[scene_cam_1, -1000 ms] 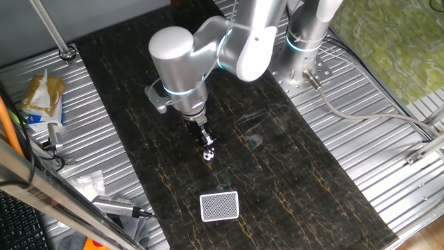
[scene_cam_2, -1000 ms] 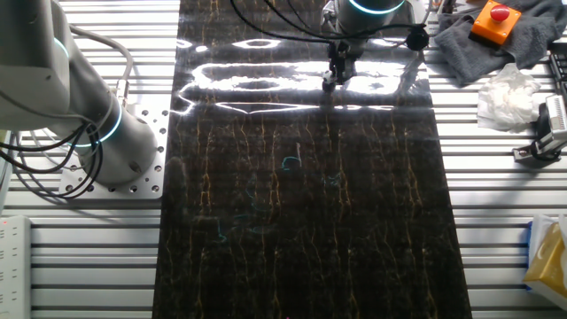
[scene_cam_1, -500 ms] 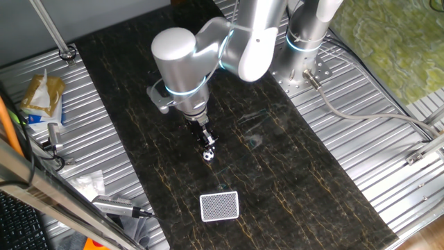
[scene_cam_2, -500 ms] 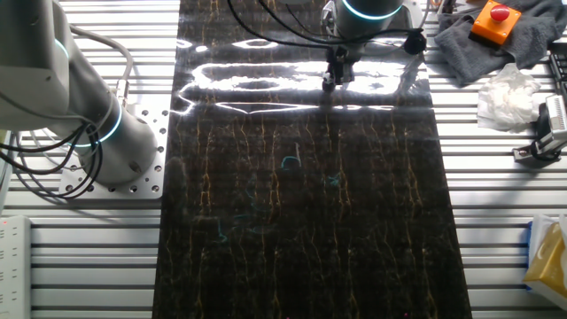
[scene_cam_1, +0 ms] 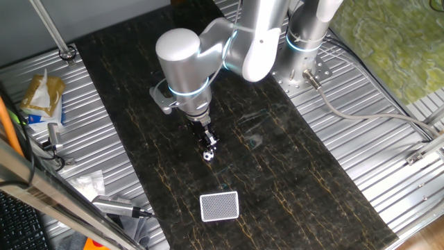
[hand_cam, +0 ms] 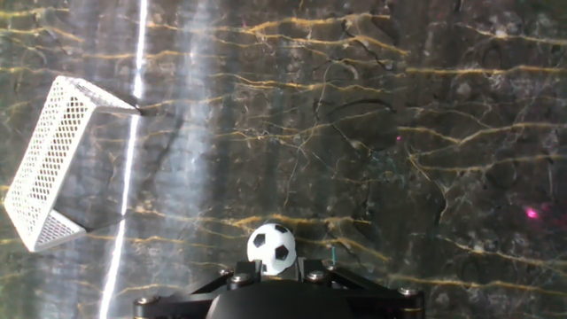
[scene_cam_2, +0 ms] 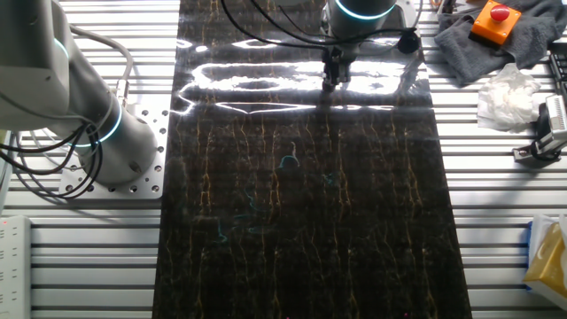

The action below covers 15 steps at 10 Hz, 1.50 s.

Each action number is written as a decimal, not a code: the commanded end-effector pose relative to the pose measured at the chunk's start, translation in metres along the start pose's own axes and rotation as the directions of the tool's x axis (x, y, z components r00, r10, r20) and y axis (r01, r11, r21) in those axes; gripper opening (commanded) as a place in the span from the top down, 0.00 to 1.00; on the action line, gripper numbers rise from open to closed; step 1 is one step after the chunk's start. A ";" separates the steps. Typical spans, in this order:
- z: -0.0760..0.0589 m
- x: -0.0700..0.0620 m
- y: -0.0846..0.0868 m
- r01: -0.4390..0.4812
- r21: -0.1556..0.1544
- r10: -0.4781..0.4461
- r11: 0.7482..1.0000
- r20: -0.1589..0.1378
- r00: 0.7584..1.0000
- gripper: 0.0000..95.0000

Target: Push the soccer ball into the goal

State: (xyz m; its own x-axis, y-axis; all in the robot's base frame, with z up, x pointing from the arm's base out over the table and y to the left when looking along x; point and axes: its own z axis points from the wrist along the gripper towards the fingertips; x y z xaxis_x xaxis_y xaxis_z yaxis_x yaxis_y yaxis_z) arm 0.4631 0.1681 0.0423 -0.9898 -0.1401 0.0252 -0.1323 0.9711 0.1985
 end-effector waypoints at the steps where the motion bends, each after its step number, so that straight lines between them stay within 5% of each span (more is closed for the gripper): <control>1: 0.003 -0.001 -0.002 0.004 0.001 -0.004 1.000 0.003 1.000 0.80; 6: 0.008 -0.005 0.001 0.010 -0.007 -0.010 1.000 0.011 1.000 0.80; 7: 0.010 -0.009 0.003 0.009 -0.018 -0.008 1.000 0.016 1.000 0.80; 8: 0.013 -0.015 0.010 -0.007 -0.062 0.009 0.998 0.026 1.000 0.80; 10: 0.008 -0.029 0.029 -0.041 -0.071 0.043 0.997 0.022 0.999 0.80; 12: -0.005 -0.042 0.049 -0.072 -0.041 0.072 0.997 -0.002 0.997 0.80; 15: -0.010 -0.045 0.051 -0.071 -0.026 0.070 0.997 -0.019 0.997 0.80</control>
State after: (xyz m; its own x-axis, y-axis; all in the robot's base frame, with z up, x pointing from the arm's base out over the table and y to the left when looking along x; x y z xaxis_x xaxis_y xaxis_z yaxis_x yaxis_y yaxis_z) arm 0.4997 0.2212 0.0617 -0.9961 -0.0617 0.0625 -0.0465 0.9742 0.2210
